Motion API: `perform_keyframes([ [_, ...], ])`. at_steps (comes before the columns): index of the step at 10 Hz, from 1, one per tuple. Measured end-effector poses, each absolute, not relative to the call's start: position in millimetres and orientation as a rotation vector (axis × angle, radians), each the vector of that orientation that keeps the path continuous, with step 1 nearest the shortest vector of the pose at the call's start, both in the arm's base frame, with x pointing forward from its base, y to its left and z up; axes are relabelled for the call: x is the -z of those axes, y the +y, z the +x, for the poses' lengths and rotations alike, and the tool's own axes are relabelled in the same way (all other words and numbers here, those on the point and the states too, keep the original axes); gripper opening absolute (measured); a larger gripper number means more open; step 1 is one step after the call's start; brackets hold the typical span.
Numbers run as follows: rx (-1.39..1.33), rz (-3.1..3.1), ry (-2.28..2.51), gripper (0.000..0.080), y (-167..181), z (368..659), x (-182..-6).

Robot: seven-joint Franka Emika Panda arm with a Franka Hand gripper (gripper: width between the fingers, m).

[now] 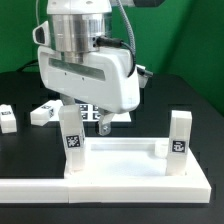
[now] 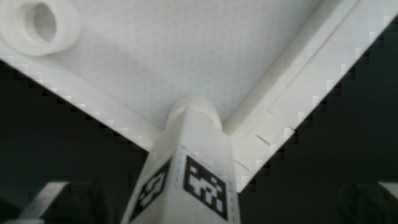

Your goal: Assemble desk

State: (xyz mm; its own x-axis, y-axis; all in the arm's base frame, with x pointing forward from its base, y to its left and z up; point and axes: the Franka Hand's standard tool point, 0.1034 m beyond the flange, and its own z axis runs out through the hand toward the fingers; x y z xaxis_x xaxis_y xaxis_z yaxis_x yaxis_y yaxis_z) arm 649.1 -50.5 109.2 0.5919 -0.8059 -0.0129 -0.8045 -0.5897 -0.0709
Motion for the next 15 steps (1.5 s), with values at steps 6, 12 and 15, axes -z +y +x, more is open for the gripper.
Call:
perform_keyframes([
  [6, 0.078, -3.051, 0.523, 0.0649, -67, 643, -105.7],
  [12, 0.092, -3.034, 0.599, 0.0422, -64, 648, -109.7],
  [15, 0.084, -2.949, 0.909, 0.0288, -64, 648, -109.6],
])
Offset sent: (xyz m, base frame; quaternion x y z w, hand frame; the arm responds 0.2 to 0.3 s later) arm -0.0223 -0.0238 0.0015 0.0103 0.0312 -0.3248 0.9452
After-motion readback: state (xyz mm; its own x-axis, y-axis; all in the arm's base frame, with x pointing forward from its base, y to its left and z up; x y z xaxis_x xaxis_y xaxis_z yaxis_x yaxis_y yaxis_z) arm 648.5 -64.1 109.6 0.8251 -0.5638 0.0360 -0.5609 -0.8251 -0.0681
